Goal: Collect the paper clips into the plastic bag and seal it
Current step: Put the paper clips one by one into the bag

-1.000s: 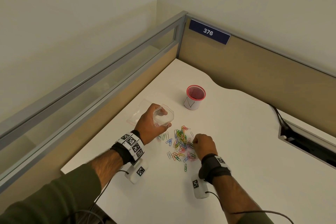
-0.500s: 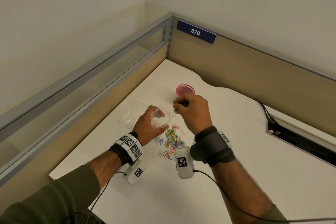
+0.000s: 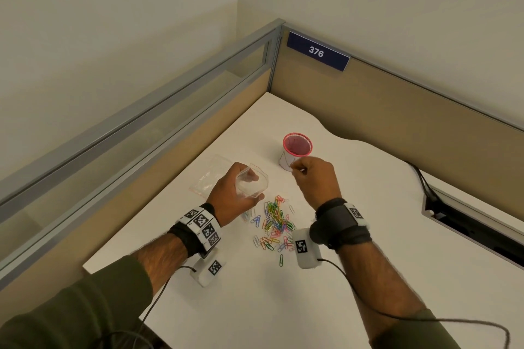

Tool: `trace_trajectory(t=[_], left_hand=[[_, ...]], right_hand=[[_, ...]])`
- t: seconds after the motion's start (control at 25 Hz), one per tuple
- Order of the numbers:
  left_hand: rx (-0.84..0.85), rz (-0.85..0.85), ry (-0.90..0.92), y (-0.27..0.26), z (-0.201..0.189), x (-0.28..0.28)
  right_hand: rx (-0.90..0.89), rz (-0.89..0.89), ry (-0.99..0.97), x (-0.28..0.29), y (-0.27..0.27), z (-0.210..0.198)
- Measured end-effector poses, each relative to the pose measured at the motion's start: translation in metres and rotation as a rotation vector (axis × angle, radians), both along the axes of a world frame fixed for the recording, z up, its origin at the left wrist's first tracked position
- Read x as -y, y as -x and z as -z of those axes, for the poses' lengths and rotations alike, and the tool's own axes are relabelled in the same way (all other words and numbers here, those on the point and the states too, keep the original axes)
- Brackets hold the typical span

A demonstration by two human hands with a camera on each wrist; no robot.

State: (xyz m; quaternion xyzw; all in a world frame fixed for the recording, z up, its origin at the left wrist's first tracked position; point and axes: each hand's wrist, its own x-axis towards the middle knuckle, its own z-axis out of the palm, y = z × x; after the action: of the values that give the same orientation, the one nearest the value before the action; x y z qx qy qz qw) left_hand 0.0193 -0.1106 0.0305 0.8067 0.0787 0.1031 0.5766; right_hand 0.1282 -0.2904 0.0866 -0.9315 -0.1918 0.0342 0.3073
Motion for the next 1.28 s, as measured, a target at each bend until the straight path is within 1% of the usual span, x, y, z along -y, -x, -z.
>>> trace_trajectory(t=[0.08,0.16,0.24,0.28,0.4,0.48,0.56,0.64,0.68,0.76,0.88,0.96,1.12,1.28], left_hand=[[0.005,-0.017,0.0,0.003,-0.001,-0.01],[0.005,-0.041,0.009,0.004,-0.002,-0.019],[0.012,-0.058,0.025,0.005,-0.002,-0.025],[0.021,-0.068,0.031,0.004,-0.001,-0.027],[0.021,-0.083,0.041,0.002,0.001,-0.03],[0.021,-0.077,0.04,0.0,0.002,-0.029],[0.022,-0.068,0.035,-0.001,0.002,-0.027],[0.018,-0.06,0.035,-0.001,0.002,-0.024],[0.015,-0.058,0.033,-0.001,0.002,-0.023],[0.01,-0.05,0.023,-0.001,0.002,-0.02],[0.005,-0.045,0.012,-0.001,-0.001,-0.016],[-0.007,-0.042,0.003,-0.001,-0.004,-0.015],[-0.016,-0.038,-0.013,-0.001,-0.005,-0.015],[-0.015,-0.046,-0.014,-0.003,-0.004,-0.012]], right_hand=[[-0.109,-0.057,0.274,0.004,-0.011,0.034],[-0.249,-0.145,0.439,0.002,-0.009,0.066],[-0.349,-0.228,0.498,-0.004,-0.002,0.085],[-0.369,-0.269,0.525,-0.007,0.002,0.091],[-0.311,-0.352,0.599,-0.011,0.01,0.103],[-0.233,-0.356,0.62,-0.006,0.011,0.107],[-0.216,-0.31,0.616,0.002,0.009,0.107],[-0.255,-0.274,0.569,0.011,0.006,0.103],[-0.286,-0.288,0.567,0.016,0.007,0.101],[-0.312,-0.346,0.621,0.02,0.01,0.102],[-0.203,-0.35,0.656,0.016,0.017,0.11],[-0.161,-0.315,0.632,0.013,0.02,0.111],[-0.179,-0.215,0.563,0.013,0.017,0.104],[-0.222,-0.093,0.372,0.022,0.008,0.09]])
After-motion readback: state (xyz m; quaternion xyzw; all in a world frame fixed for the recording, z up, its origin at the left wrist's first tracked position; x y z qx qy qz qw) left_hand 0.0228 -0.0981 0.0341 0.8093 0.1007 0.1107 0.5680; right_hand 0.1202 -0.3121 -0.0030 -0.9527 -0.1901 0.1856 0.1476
